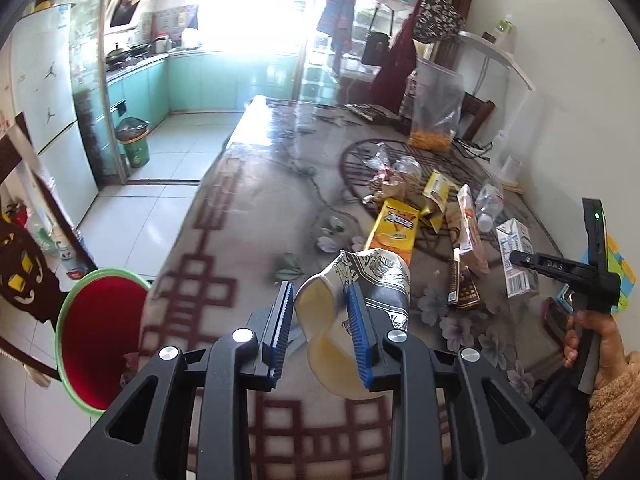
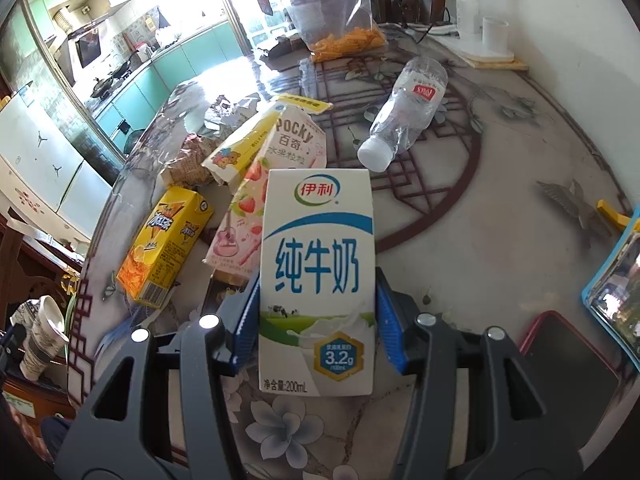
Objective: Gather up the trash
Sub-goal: 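Carry the paper cup with the left gripper toward the red bucket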
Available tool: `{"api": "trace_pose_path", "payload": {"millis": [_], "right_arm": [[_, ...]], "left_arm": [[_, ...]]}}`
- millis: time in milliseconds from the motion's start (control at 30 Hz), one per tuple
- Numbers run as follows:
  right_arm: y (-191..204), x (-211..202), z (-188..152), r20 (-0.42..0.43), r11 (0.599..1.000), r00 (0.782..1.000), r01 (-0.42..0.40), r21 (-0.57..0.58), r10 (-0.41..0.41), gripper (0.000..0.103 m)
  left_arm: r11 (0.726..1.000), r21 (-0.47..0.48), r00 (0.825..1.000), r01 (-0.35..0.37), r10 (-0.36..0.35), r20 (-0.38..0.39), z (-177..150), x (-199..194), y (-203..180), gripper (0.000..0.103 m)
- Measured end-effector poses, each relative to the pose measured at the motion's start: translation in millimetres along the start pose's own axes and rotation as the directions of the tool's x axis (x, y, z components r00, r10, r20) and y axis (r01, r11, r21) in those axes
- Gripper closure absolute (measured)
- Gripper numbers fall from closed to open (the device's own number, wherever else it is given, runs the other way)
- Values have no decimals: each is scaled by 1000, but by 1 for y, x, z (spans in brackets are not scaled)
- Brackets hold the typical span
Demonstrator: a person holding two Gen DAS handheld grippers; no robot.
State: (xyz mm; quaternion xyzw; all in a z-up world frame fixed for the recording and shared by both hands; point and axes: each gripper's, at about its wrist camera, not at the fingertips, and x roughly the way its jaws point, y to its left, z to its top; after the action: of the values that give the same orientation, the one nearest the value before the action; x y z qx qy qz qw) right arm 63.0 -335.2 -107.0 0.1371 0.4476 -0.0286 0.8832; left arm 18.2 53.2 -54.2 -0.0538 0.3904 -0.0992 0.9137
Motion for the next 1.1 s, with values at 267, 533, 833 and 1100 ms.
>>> {"api": "trace_pose_path", "payload": {"millis": [267, 533, 833, 1100], "right_arm": [[22, -25, -9, 35, 999, 999, -40, -29, 41, 52], [75, -44, -8, 57, 986, 991, -116, -120, 124, 52], [128, -49, -16, 35, 962, 983, -169, -215, 180, 52], [171, -46, -29, -2, 934, 977, -205, -292, 214, 52]], "left_arm": [[997, -63, 999, -35, 37, 33, 1, -14, 24, 77], [994, -92, 996, -59, 65, 61, -2, -27, 41, 77], [985, -147, 992, -92, 103, 70, -9, -38, 70, 77], [973, -189, 986, -135, 150, 67, -19, -44, 99, 77]]}}
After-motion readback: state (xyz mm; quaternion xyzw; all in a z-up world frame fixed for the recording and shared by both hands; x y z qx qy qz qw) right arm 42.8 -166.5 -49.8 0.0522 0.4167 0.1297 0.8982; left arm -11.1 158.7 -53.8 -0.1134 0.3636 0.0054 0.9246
